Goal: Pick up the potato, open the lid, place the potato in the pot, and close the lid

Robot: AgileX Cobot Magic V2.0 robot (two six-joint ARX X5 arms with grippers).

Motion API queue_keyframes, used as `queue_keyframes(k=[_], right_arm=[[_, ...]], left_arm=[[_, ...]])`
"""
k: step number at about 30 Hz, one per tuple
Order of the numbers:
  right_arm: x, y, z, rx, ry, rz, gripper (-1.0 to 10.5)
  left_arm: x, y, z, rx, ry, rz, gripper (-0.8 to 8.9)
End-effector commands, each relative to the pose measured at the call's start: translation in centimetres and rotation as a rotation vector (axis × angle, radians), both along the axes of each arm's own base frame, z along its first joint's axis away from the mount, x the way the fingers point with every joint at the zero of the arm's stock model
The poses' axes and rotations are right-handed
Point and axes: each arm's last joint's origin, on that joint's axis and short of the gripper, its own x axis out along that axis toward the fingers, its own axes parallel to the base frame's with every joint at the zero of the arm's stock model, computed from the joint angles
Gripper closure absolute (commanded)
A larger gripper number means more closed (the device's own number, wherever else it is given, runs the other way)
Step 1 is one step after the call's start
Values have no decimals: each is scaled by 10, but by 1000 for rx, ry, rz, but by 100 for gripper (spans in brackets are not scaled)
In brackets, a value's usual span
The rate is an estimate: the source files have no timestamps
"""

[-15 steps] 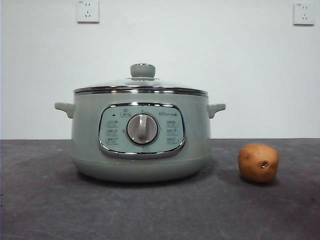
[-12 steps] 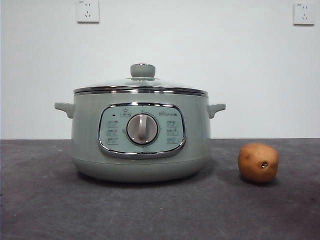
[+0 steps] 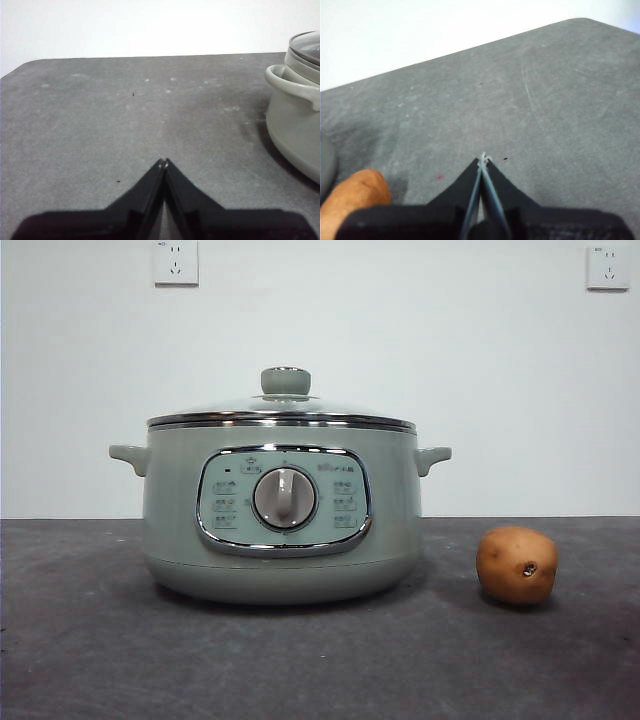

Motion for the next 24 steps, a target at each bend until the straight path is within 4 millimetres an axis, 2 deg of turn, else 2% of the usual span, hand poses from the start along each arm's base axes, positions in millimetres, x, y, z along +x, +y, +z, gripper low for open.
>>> queue_keyframes(k=[1,10,15,17,21,24], right_arm=[[0,1,0,61,-9,27,955],[-3,6,18,124,-45,170,933],[-4,6,35,124,-65,187,679],[-4,6,43,125,-58,193,652],[-3,7,58,137,-21,231,652],[0,8,69,148,26,246,561]], left_arm=[[0,0,1,1,-3,-12,816],[-1,-4,19,-38,39,-134,813],[1,-7,38,-57,37,-240,803],[2,-8,48,-65,36,-274,745],[6,-9,64,-126,53,-305,537],[11,-10,74,-153,73,-321,443]])
